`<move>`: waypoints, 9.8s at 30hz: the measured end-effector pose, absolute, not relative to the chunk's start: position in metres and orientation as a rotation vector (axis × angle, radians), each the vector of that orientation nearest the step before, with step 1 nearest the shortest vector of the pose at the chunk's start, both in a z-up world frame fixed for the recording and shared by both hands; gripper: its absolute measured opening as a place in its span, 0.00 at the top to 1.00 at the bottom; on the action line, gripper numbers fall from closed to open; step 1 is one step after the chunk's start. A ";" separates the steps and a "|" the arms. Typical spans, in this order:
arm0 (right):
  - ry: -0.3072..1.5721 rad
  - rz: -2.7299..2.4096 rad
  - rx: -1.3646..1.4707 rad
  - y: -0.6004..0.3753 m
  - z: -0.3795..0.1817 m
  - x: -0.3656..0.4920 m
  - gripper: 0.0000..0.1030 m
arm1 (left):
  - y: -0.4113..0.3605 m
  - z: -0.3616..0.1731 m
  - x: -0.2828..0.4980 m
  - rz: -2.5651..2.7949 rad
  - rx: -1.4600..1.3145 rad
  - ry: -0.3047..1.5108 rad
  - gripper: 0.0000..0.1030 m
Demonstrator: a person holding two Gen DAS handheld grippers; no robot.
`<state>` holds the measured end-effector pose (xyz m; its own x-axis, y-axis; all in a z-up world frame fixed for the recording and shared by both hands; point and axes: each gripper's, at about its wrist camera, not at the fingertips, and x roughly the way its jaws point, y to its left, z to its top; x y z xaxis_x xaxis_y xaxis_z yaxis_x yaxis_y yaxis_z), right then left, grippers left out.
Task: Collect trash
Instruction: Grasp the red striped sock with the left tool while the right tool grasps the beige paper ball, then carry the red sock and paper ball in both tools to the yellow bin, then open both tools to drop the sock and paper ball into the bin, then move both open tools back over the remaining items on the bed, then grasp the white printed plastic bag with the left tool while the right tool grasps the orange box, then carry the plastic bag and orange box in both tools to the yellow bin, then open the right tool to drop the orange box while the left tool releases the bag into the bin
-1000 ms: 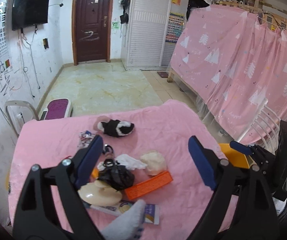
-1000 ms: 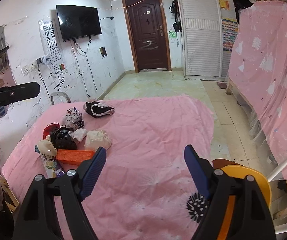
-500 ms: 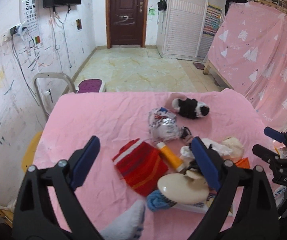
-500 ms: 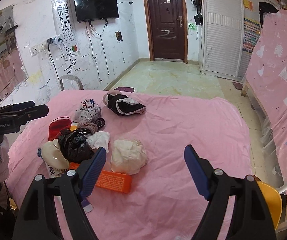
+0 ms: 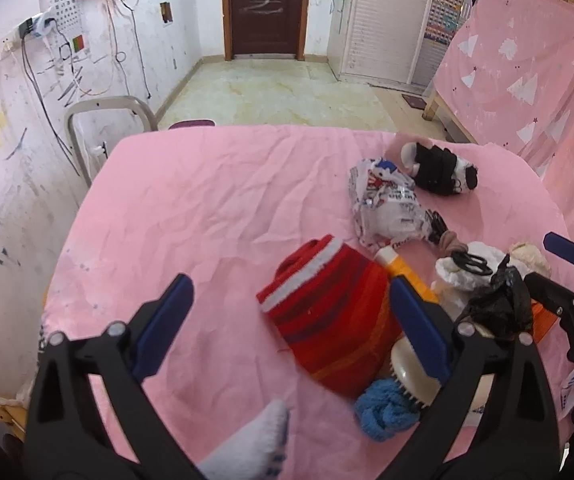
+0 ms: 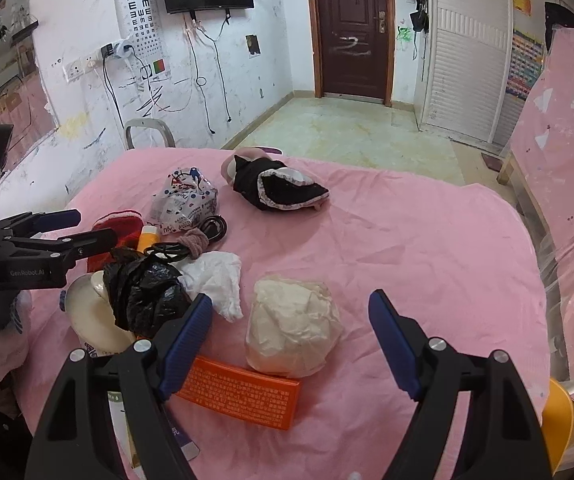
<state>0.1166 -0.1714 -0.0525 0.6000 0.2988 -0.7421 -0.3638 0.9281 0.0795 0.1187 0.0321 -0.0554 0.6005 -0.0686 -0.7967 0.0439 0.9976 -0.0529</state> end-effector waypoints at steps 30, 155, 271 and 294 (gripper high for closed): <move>0.918 0.409 -0.048 -0.188 -0.068 0.116 0.57 | 0.002 -0.063 0.118 -0.135 0.049 0.927 0.75; 0.676 0.200 0.207 -0.389 -0.019 0.032 0.31 | -0.229 0.039 0.059 -0.444 0.194 0.744 0.43; 0.663 0.083 0.301 -0.432 -0.031 -0.010 0.20 | -0.233 0.014 0.099 -0.456 0.256 0.816 0.55; 0.696 -0.017 0.416 -0.532 -0.078 -0.032 0.11 | -0.396 -0.021 0.069 -0.671 0.377 0.890 0.56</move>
